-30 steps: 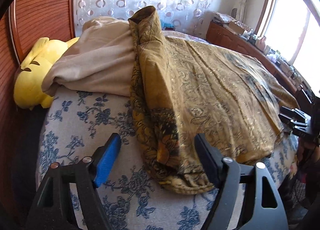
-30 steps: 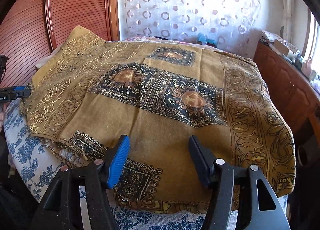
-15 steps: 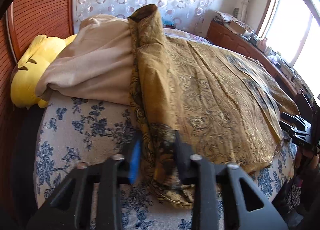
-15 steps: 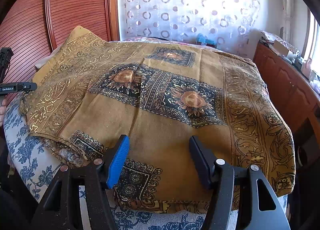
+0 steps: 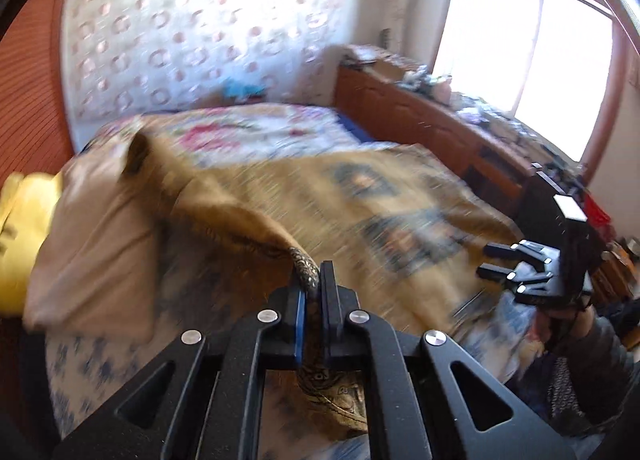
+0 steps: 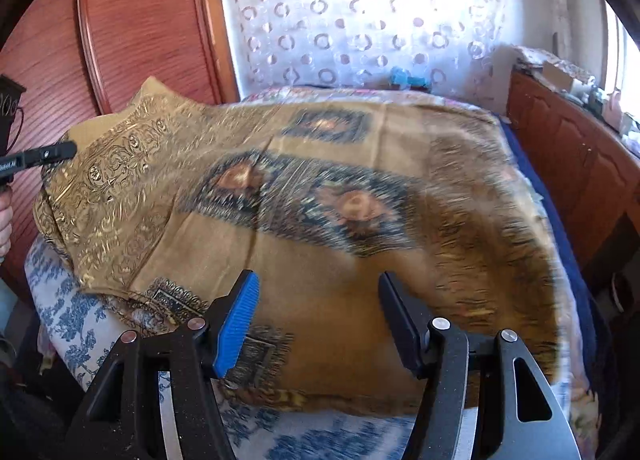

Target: Fold small clothes

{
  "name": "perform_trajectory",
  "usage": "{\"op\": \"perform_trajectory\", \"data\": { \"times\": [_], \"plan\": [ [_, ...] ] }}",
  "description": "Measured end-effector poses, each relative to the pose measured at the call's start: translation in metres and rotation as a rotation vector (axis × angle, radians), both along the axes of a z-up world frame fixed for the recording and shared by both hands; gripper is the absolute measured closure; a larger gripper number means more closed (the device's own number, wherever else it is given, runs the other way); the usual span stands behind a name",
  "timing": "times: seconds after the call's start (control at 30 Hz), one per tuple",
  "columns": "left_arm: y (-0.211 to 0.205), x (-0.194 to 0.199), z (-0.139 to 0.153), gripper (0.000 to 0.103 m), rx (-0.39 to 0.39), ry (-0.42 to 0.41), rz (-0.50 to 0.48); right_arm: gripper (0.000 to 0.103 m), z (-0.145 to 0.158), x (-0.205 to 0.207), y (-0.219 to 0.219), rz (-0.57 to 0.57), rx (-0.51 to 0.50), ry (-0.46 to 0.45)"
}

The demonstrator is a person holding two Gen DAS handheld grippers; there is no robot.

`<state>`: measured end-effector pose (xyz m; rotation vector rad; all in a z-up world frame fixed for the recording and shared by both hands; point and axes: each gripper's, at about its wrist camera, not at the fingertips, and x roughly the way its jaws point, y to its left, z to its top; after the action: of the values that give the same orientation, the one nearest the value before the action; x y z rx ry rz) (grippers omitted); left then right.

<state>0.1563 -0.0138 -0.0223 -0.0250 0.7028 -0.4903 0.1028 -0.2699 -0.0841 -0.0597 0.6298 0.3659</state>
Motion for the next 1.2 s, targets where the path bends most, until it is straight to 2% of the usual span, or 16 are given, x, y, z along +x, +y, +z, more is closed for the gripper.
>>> {"op": "perform_trajectory", "data": {
  "times": [0.13,0.27,0.67,0.77,0.93,1.03,1.1,1.13,1.17,1.2],
  "plan": [
    [-0.058,0.015,0.025,0.096,0.010,-0.040,-0.113,0.039,0.016,-0.012,-0.025,-0.038,0.020,-0.050],
    [-0.111,0.024,0.036,0.096,0.025,-0.052,-0.195,0.039,0.023,-0.023,-0.049,-0.069,0.034,-0.068],
    [-0.222,0.032,0.057,0.096,0.042,-0.050,-0.374,0.039,0.016,-0.048,-0.092,-0.120,0.096,-0.084],
    [-0.241,0.035,0.051,0.096,0.046,-0.025,-0.404,0.039,0.012,-0.053,-0.100,-0.143,0.135,-0.080],
    [-0.246,0.047,0.028,0.096,0.068,0.035,-0.418,0.039,0.007,-0.059,-0.110,-0.158,0.163,-0.059],
    [-0.251,0.048,0.024,0.076,0.102,0.027,-0.414,0.039,0.009,-0.058,-0.109,-0.164,0.144,-0.058],
    [-0.249,0.045,0.026,0.058,0.108,0.001,-0.421,0.039,0.013,-0.057,-0.109,-0.165,0.142,-0.058],
    [-0.245,0.045,0.028,0.057,0.102,-0.006,-0.424,0.039,0.016,-0.057,-0.109,-0.166,0.141,-0.060],
    [-0.242,0.045,0.029,0.049,0.099,-0.007,-0.422,0.039,0.018,-0.056,-0.108,-0.168,0.140,-0.063],
    [-0.236,0.047,0.031,0.035,0.092,-0.010,-0.418,0.039,0.020,-0.054,-0.107,-0.169,0.138,-0.064]
  ]
}}
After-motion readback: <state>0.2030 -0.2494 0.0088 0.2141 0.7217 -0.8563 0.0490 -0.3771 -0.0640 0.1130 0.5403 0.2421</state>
